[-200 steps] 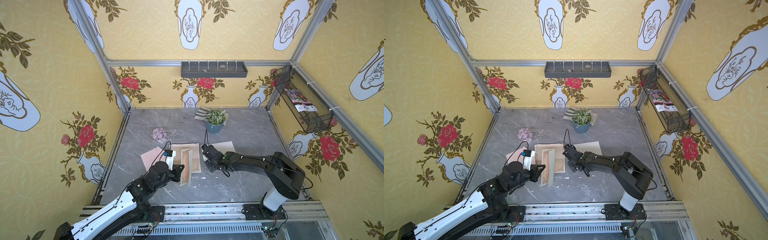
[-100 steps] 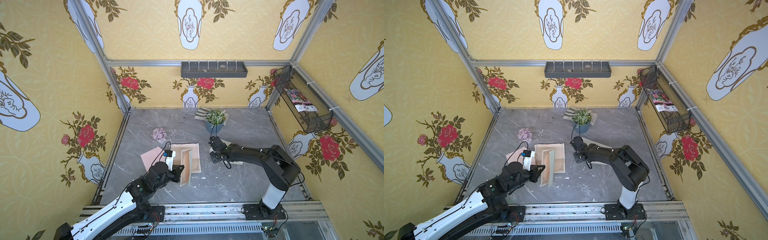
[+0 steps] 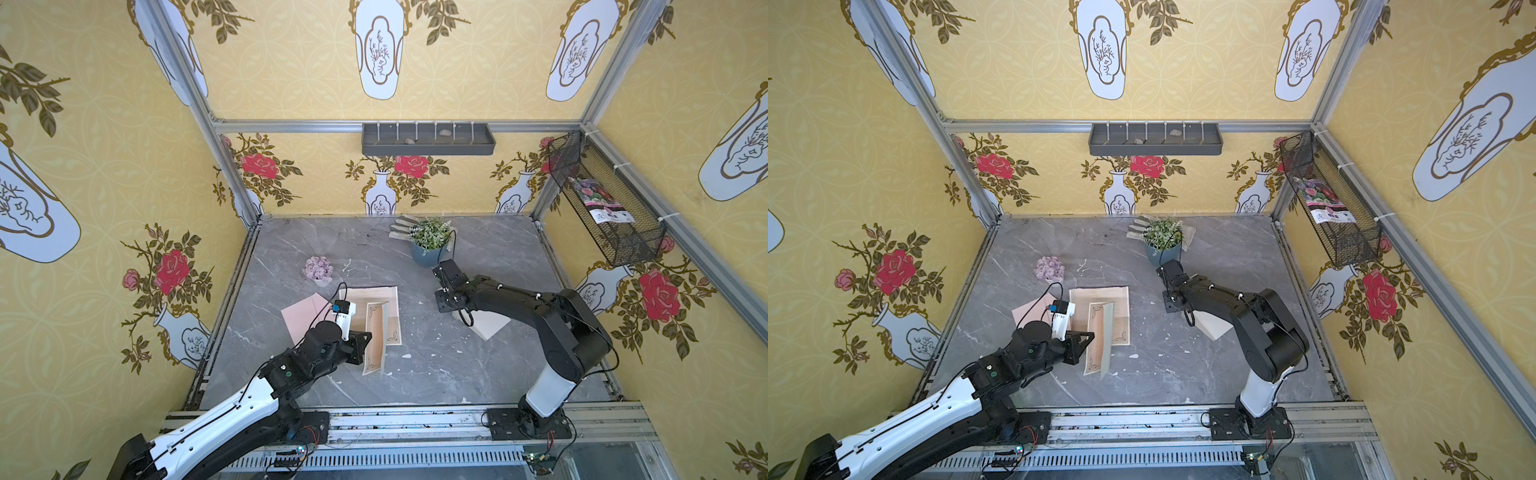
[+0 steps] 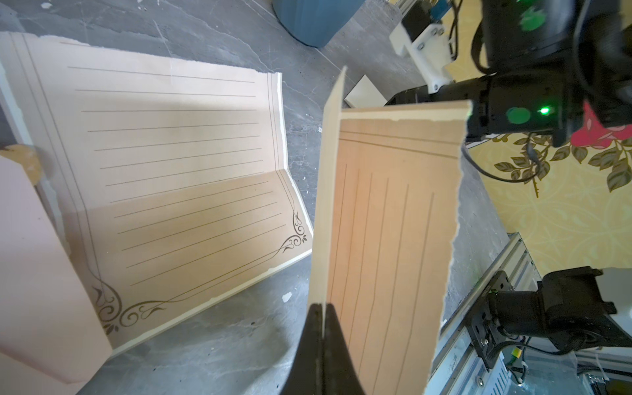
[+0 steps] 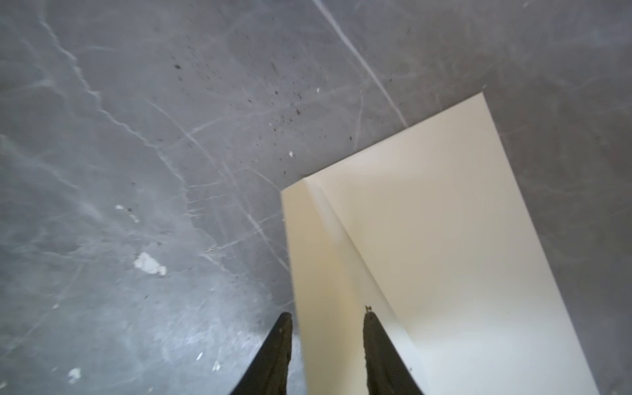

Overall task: Take the letter paper out of the envelope
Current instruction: Adjust the envelope at the center of the board, then unfold the letter paper at the center of the board.

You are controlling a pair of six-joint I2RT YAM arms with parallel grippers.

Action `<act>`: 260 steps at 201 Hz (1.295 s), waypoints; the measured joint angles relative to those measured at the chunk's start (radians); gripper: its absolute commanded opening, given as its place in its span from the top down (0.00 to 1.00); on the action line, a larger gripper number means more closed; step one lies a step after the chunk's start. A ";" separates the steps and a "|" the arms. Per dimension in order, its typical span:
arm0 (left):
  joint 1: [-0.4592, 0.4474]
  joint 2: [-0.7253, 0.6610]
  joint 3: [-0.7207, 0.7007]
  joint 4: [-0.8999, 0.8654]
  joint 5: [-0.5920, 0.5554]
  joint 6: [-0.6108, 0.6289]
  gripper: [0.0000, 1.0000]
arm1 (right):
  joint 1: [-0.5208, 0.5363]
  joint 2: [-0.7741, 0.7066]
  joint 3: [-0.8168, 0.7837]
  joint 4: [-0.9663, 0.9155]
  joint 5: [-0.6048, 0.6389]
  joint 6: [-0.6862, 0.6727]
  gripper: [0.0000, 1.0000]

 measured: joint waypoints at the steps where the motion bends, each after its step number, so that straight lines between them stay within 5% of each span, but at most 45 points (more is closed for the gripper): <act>1: 0.000 0.002 0.001 0.001 0.001 0.000 1.00 | 0.006 -0.004 0.001 -0.001 0.000 0.001 0.54; 24: 0.000 0.020 0.006 0.005 0.004 0.000 1.00 | 0.156 -0.103 0.022 -0.006 -0.003 0.019 0.35; 83: -0.006 0.020 0.006 0.010 -0.027 -0.030 1.00 | 0.318 -0.280 0.039 0.039 -0.072 0.075 0.29; 210: -0.011 0.025 0.022 -0.007 -0.082 -0.079 1.00 | 0.317 -0.184 0.073 0.187 -0.255 0.096 0.26; 260: -0.045 0.135 0.067 0.005 -0.116 -0.090 1.00 | 0.272 -0.190 0.072 0.207 -0.304 0.097 0.26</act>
